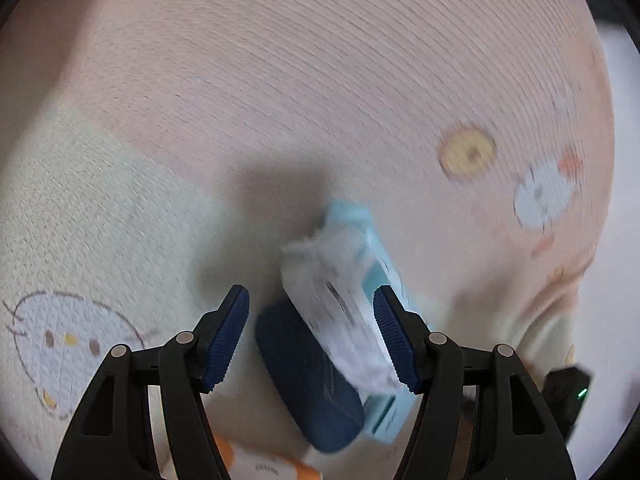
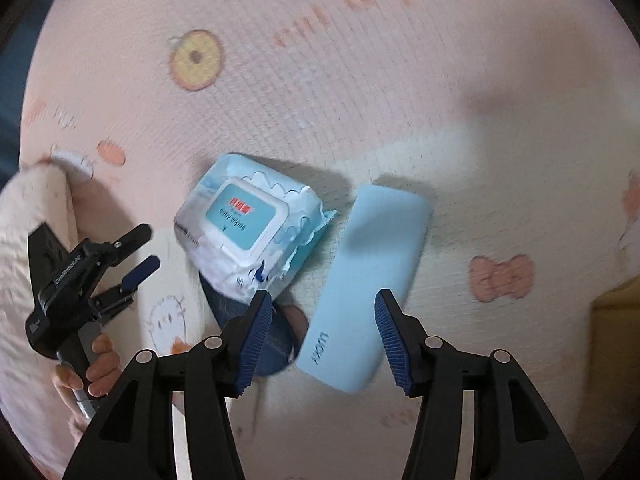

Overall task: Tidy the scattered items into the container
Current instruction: 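Grasp the white-and-blue wipes pack with the right gripper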

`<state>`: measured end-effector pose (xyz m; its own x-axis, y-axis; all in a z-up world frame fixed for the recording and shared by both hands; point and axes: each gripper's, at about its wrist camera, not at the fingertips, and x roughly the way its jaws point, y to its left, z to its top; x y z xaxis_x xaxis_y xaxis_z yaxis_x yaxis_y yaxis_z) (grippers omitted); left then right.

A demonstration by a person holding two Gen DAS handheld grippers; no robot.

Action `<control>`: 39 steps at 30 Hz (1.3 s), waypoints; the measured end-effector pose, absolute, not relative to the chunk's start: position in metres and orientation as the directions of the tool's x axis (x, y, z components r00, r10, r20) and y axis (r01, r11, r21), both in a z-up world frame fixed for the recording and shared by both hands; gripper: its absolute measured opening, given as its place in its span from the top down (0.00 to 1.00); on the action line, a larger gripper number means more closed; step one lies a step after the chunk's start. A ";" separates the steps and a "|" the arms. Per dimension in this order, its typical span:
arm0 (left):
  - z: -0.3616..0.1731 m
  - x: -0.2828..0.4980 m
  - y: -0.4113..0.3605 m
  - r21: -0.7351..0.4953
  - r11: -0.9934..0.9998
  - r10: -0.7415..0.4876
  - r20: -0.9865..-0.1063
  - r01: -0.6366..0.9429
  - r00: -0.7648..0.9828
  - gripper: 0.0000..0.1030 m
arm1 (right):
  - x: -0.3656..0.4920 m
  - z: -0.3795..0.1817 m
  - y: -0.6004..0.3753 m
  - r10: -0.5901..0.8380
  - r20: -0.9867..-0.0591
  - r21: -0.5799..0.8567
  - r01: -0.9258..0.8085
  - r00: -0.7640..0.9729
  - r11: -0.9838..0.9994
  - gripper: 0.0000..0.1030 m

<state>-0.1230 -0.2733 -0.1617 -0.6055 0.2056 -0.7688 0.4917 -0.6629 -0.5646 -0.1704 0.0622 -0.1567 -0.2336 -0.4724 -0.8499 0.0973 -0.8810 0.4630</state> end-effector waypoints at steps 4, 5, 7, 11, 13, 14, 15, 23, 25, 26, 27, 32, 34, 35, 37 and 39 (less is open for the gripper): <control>-0.162 -0.131 -0.282 -0.576 -0.661 0.204 -0.754 0.480 -0.624 0.34 | -0.181 -0.170 0.061 -0.442 -0.865 0.449 0.024 -0.237 -0.893 0.50; -0.162 -0.134 -0.282 -0.579 -0.663 0.213 -0.753 0.474 -0.622 0.34 | -0.183 -0.171 0.061 -0.458 -0.855 0.470 0.010 -0.244 -0.883 0.50; -0.161 -0.141 -0.279 -0.569 -0.678 0.210 -0.757 0.465 -0.619 0.34 | -0.186 -0.170 0.061 -0.515 -0.814 0.536 -0.007 -0.267 -0.844 0.50; -0.158 -0.158 -0.266 -0.544 -0.729 0.209 -0.755 0.416 -0.622 0.36 | -0.193 -0.174 0.059 -0.581 -0.766 0.609 -0.019 -0.274 -0.793 0.50; -0.158 -0.165 -0.262 -0.524 -0.743 0.201 -0.768 0.416 -0.609 0.36 | -0.196 -0.179 0.059 -0.615 -0.742 0.644 -0.028 -0.269 -0.765 0.50; -0.158 -0.168 -0.260 -0.510 -0.754 0.192 -0.774 0.415 -0.603 0.36 | -0.199 -0.183 0.057 -0.629 -0.733 0.657 -0.032 -0.257 -0.753 0.50; -0.156 -0.169 -0.258 -0.487 -0.770 0.170 -0.779 0.412 -0.604 0.36 | -0.202 -0.187 0.055 -0.634 -0.734 0.661 -0.038 -0.244 -0.750 0.50; -0.162 -0.172 -0.250 -0.471 -0.800 0.178 -0.778 0.371 -0.603 0.69 | -0.202 -0.209 0.037 -0.668 -0.718 0.689 -0.061 -0.196 -0.723 0.82; -0.160 -0.169 -0.243 -0.432 -0.830 0.153 -0.785 0.353 -0.600 0.72 | -0.200 -0.212 0.038 -0.678 -0.706 0.701 -0.067 -0.204 -0.710 0.84; -0.160 -0.167 -0.238 -0.419 -0.847 0.159 -0.787 0.327 -0.596 0.76 | -0.202 -0.213 0.037 -0.679 -0.704 0.701 -0.056 -0.208 -0.710 0.84; -0.161 -0.166 -0.234 -0.422 -0.854 0.180 -0.789 0.305 -0.587 0.79 | -0.201 -0.214 0.040 -0.681 -0.701 0.703 -0.043 -0.211 -0.710 0.85; -0.172 -0.164 -0.211 -0.495 -0.838 0.301 -0.771 0.230 -0.561 0.90 | -0.193 -0.211 0.043 -0.664 -0.715 0.677 0.022 -0.220 -0.736 0.86; -0.191 -0.165 -0.195 -0.643 -0.740 0.489 -0.717 0.198 -0.497 0.92 | -0.189 -0.212 0.046 -0.696 -0.688 0.710 0.011 -0.206 -0.705 0.86; -0.198 -0.165 -0.182 -0.672 -0.719 0.534 -0.699 0.180 -0.475 0.92 | -0.186 -0.213 0.045 -0.695 -0.689 0.709 0.008 -0.208 -0.705 0.86; -0.201 -0.164 -0.150 -0.614 -0.777 0.502 -0.738 0.139 -0.452 0.95 | -0.182 -0.214 0.046 -0.669 -0.714 0.683 0.005 -0.207 -0.730 0.89; -0.192 -0.161 -0.130 -0.502 -0.856 0.393 -0.788 0.123 -0.474 0.95 | -0.178 -0.216 0.051 -0.677 -0.703 0.694 -0.002 -0.217 -0.720 0.90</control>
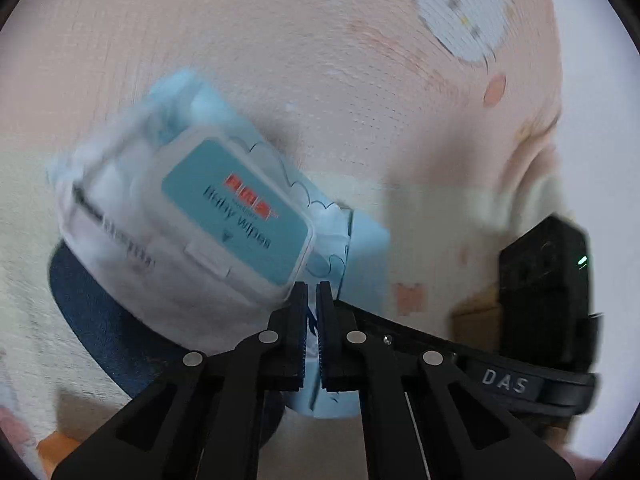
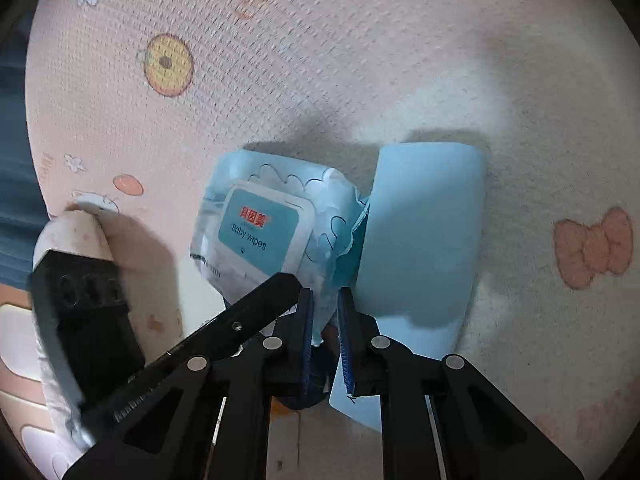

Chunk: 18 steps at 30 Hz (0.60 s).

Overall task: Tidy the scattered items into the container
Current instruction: 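Grasp the white-and-blue wipes pack with the right gripper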

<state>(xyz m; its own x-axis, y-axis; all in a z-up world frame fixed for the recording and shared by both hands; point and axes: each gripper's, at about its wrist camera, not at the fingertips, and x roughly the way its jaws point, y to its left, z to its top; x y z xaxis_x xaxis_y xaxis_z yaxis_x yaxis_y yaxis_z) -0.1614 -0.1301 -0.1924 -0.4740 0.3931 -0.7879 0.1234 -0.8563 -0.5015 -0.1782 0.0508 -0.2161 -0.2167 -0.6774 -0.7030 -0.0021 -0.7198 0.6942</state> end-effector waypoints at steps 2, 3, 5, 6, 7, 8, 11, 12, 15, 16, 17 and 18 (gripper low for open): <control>-0.185 -0.165 -0.120 -0.437 -0.892 0.334 -0.811 0.116 -0.481 0.95 | -0.177 -0.215 0.055 -0.695 -0.686 0.714 -0.016 -0.215 -0.700 0.90; -0.180 -0.167 -0.118 -0.403 -0.909 0.310 -0.822 0.104 -0.477 0.95 | -0.176 -0.213 0.056 -0.694 -0.685 0.714 -0.017 -0.220 -0.700 0.90; -0.175 -0.168 -0.117 -0.362 -0.927 0.273 -0.835 0.103 -0.478 0.95 | -0.178 -0.205 0.053 -0.677 -0.697 0.698 -0.007 -0.237 -0.716 0.90; -0.171 -0.169 -0.118 -0.335 -0.936 0.245 -0.838 0.105 -0.487 0.95 | -0.178 -0.202 0.051 -0.675 -0.697 0.696 0.002 -0.243 -0.718 0.90; -0.167 -0.172 -0.117 -0.324 -0.940 0.233 -0.839 0.107 -0.492 0.95 | -0.179 -0.198 0.048 -0.677 -0.694 0.698 0.003 -0.246 -0.716 0.90; -0.163 -0.172 -0.120 -0.296 -0.948 0.202 -0.839 0.113 -0.505 0.94 | -0.180 -0.198 0.048 -0.681 -0.690 0.703 0.000 -0.245 -0.712 0.90; -0.153 -0.182 -0.130 -0.222 -0.963 0.112 -0.849 0.156 -0.516 0.57 | -0.179 -0.199 0.061 -0.700 -0.675 0.724 -0.024 -0.236 -0.690 0.90; -0.151 -0.185 -0.141 -0.212 -0.960 0.092 -0.854 0.181 -0.512 0.39 | -0.181 -0.201 0.061 -0.699 -0.675 0.725 -0.041 -0.236 -0.687 0.89; -0.148 -0.191 -0.176 -0.257 -0.941 0.110 -0.848 0.221 -0.518 0.38 | -0.187 -0.210 0.060 -0.692 -0.684 0.725 -0.104 -0.232 -0.681 0.85; -0.148 -0.192 -0.182 -0.272 -0.936 0.123 -0.845 0.221 -0.520 0.38 | -0.189 -0.212 0.061 -0.686 -0.688 0.721 -0.117 -0.235 -0.683 0.79; -0.149 -0.194 -0.192 -0.297 -0.930 0.146 -0.839 0.217 -0.523 0.37 | -0.188 -0.213 0.065 -0.699 -0.672 0.736 -0.120 -0.246 -0.666 0.76; -0.151 -0.195 -0.198 -0.293 -0.929 0.137 -0.841 0.227 -0.524 0.36 | -0.189 -0.214 0.065 -0.713 -0.652 0.754 -0.119 -0.257 -0.646 0.68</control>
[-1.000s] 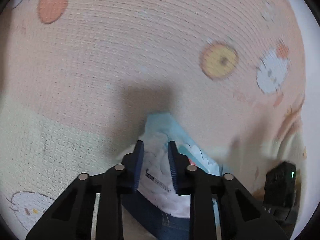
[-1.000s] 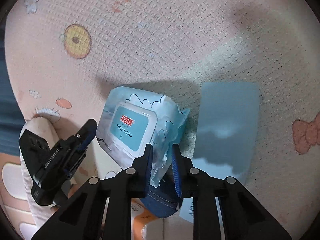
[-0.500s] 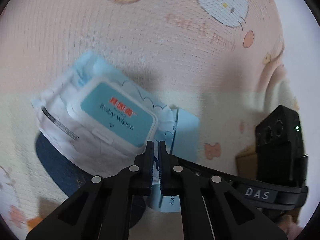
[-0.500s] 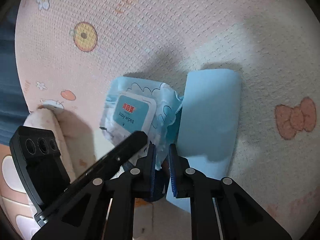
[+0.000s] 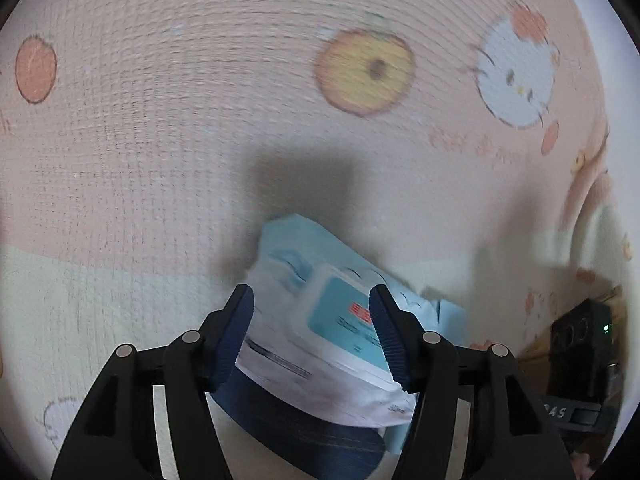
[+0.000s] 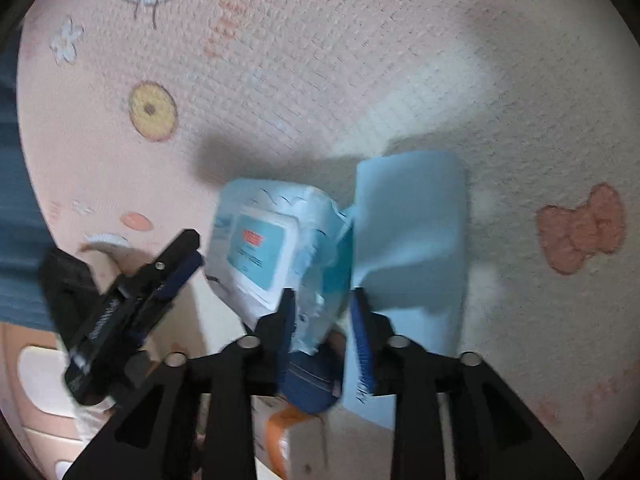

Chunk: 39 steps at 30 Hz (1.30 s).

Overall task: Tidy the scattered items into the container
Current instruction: 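Grasp the white-and-blue wipes pack with the right gripper, then lift the wipes pack with the right gripper off the mat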

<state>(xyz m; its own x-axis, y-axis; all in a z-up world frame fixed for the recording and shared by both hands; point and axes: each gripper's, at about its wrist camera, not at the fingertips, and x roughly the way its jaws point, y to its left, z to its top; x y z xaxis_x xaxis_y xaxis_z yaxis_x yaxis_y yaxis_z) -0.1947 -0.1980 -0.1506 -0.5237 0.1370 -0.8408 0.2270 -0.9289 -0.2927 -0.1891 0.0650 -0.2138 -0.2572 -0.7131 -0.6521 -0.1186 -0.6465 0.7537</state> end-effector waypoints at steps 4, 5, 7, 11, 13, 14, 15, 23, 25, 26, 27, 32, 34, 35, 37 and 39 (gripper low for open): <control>-0.157 -0.196 -0.217 -0.205 -0.926 0.021 -0.866 0.317 -0.499 0.36 | -0.193 -0.208 0.058 -0.718 -0.630 0.767 -0.096 -0.296 -0.634 0.49; -0.157 -0.193 -0.221 -0.248 -0.920 0.058 -0.853 0.305 -0.518 0.36 | -0.196 -0.206 0.053 -0.707 -0.641 0.755 -0.076 -0.299 -0.652 0.49; -0.163 -0.191 -0.227 -0.339 -0.896 0.147 -0.836 0.287 -0.529 0.36 | -0.201 -0.205 0.045 -0.695 -0.654 0.738 -0.049 -0.298 -0.674 0.48; -0.181 -0.187 -0.232 -0.369 -0.865 0.170 -0.853 0.340 -0.493 0.45 | -0.211 -0.211 0.033 -0.686 -0.669 0.723 -0.033 -0.285 -0.691 0.48; -0.187 -0.182 -0.236 -0.406 -0.837 0.186 -0.842 0.368 -0.506 0.48 | -0.210 -0.211 0.034 -0.684 -0.670 0.718 -0.017 -0.289 -0.696 0.48; -0.189 -0.179 -0.238 -0.426 -0.823 0.195 -0.833 0.375 -0.518 0.52 | -0.209 -0.211 0.033 -0.682 -0.668 0.715 -0.003 -0.298 -0.699 0.48; -0.190 -0.176 -0.240 -0.438 -0.815 0.199 -0.827 0.380 -0.526 0.53 | -0.208 -0.211 0.031 -0.680 -0.669 0.710 0.014 -0.300 -0.704 0.48; -0.184 -0.167 -0.222 -0.394 -0.869 0.186 -0.820 0.300 -0.541 0.64 | -0.199 -0.215 0.032 -0.640 -0.704 0.647 0.095 -0.306 -0.757 0.75; -0.180 -0.165 -0.210 -0.360 -0.896 0.179 -0.830 0.261 -0.529 0.64 | -0.194 -0.217 0.038 -0.643 -0.704 0.651 0.085 -0.302 -0.754 0.80; -0.179 -0.164 -0.206 -0.352 -0.902 0.179 -0.831 0.249 -0.527 0.65 | -0.191 -0.218 0.041 -0.638 -0.709 0.649 0.073 -0.301 -0.757 0.80; -0.177 -0.163 -0.200 -0.338 -0.912 0.174 -0.833 0.234 -0.525 0.65 | -0.189 -0.217 0.042 -0.632 -0.715 0.645 0.065 -0.299 -0.761 0.80; -0.177 -0.167 -0.168 -0.317 -0.933 0.195 -0.843 0.170 -0.501 0.65 | -0.171 -0.209 0.057 -0.570 -0.761 0.574 0.087 -0.308 -0.814 0.80; -0.178 -0.165 -0.156 -0.318 -0.937 0.211 -0.845 0.144 -0.492 0.65 | -0.163 -0.209 0.070 -0.549 -0.774 0.553 0.086 -0.316 -0.829 0.80; -0.176 -0.168 -0.146 -0.317 -0.939 0.217 -0.846 0.132 -0.487 0.65 | -0.158 -0.209 0.079 -0.540 -0.778 0.546 0.081 -0.321 -0.834 0.80; -0.180 -0.166 -0.142 -0.328 -0.937 0.237 -0.852 0.124 -0.467 0.65 | -0.153 -0.207 0.087 -0.524 -0.786 0.531 0.074 -0.330 -0.844 0.80; -0.188 -0.160 -0.128 -0.350 -0.929 0.266 -0.855 0.117 -0.446 0.65 | -0.146 -0.204 0.104 -0.497 -0.798 0.502 0.079 -0.341 -0.861 0.80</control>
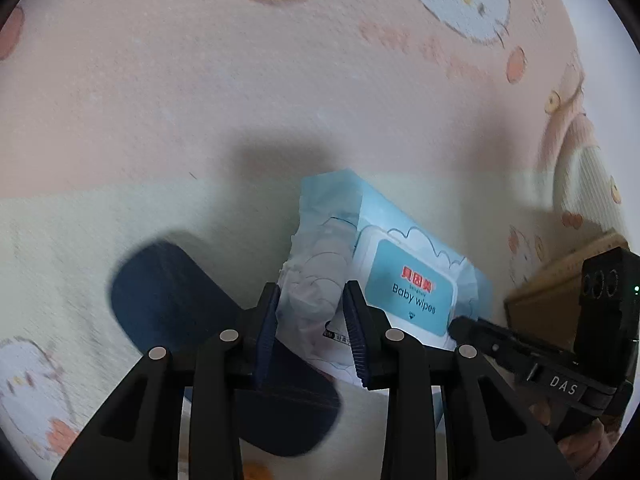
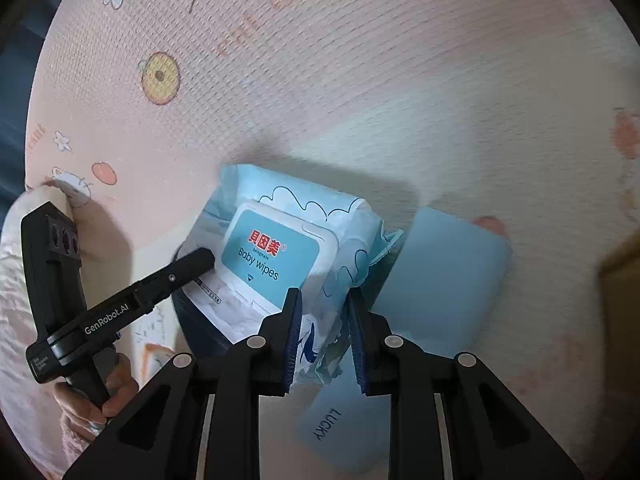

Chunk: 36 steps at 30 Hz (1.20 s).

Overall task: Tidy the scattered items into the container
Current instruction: 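Lift the wipes pack with the right gripper off the mat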

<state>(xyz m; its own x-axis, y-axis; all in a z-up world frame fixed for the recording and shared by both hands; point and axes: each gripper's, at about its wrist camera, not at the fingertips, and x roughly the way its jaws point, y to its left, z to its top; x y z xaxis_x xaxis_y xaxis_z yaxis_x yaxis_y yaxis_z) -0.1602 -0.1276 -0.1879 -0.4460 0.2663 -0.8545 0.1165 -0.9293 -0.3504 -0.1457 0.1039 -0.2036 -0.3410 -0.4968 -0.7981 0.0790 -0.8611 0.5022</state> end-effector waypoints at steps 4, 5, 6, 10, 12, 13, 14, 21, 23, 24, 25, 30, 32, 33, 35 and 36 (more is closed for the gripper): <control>-0.195 -0.138 -0.110 -0.364 -0.926 0.288 -0.851 0.099 -0.440 0.65 | -0.135 -0.198 0.113 -0.447 -0.821 0.448 0.085 -0.354 -0.890 0.80; -0.195 -0.132 -0.104 -0.365 -0.926 0.290 -0.850 0.095 -0.440 0.65 | -0.131 -0.197 0.118 -0.434 -0.825 0.436 0.083 -0.361 -0.896 0.80; -0.196 -0.128 -0.097 -0.364 -0.927 0.291 -0.851 0.091 -0.438 0.65 | -0.127 -0.197 0.121 -0.427 -0.828 0.428 0.082 -0.364 -0.900 0.80; -0.197 -0.110 -0.079 -0.361 -0.929 0.291 -0.850 0.083 -0.438 0.65 | -0.110 -0.196 0.130 -0.388 -0.842 0.382 0.092 -0.376 -0.919 0.80; -0.199 -0.098 -0.073 -0.360 -0.929 0.293 -0.853 0.081 -0.433 0.65 | -0.103 -0.194 0.130 -0.372 -0.848 0.357 0.112 -0.377 -0.927 0.80; -0.201 -0.092 -0.068 -0.346 -0.935 0.285 -0.859 0.072 -0.424 0.65 | -0.100 -0.194 0.129 -0.368 -0.850 0.349 0.120 -0.376 -0.929 0.80; -0.201 -0.088 -0.063 -0.325 -0.944 0.274 -0.867 0.056 -0.416 0.65 | -0.096 -0.193 0.129 -0.364 -0.851 0.339 0.132 -0.378 -0.931 0.80; -0.202 -0.049 -0.053 -0.308 -0.951 0.276 -0.881 0.023 -0.384 0.65 | -0.082 -0.194 0.135 -0.382 -0.850 0.354 0.144 -0.363 -0.924 0.80; -0.202 -0.043 -0.052 -0.302 -0.953 0.275 -0.882 0.011 -0.384 0.65 | -0.077 -0.195 0.139 -0.395 -0.849 0.367 0.145 -0.352 -0.919 0.80; -0.202 -0.040 -0.053 -0.298 -0.954 0.273 -0.883 0.007 -0.383 0.65 | -0.077 -0.195 0.138 -0.395 -0.849 0.366 0.147 -0.351 -0.919 0.80; -0.202 -0.036 -0.054 -0.298 -0.955 0.272 -0.882 0.007 -0.385 0.65 | -0.075 -0.194 0.137 -0.393 -0.850 0.362 0.153 -0.350 -0.920 0.80; -0.204 -0.029 -0.068 -0.367 -0.928 0.311 -0.856 0.063 -0.414 0.62 | -0.073 -0.196 0.137 -0.396 -0.838 0.372 0.137 -0.376 -0.918 0.71; -0.205 -0.029 -0.077 -0.393 -0.914 0.318 -0.848 0.100 -0.425 0.59 | -0.074 -0.199 0.139 -0.422 -0.827 0.406 0.125 -0.372 -0.905 0.67; -0.205 -0.029 -0.081 -0.406 -0.907 0.326 -0.842 0.108 -0.430 0.54 | -0.076 -0.200 0.138 -0.425 -0.827 0.408 0.127 -0.367 -0.904 0.66; -0.209 -0.032 -0.088 -0.436 -0.893 0.353 -0.835 0.116 -0.423 0.51 | -0.079 -0.199 0.134 -0.421 -0.833 0.397 0.141 -0.360 -0.907 0.62; -0.211 -0.034 -0.090 -0.442 -0.889 0.359 -0.835 0.119 -0.416 0.51 | -0.081 -0.200 0.132 -0.419 -0.834 0.394 0.145 -0.358 -0.908 0.58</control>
<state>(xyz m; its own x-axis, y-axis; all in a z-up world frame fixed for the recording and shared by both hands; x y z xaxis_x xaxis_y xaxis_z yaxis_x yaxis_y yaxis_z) -0.0343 -0.0898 -0.2106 -0.4164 0.3592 -0.8352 0.1186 -0.8894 -0.4416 -0.0807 0.1323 -0.2000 -0.3576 -0.4195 -0.8344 0.1445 -0.9075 0.3943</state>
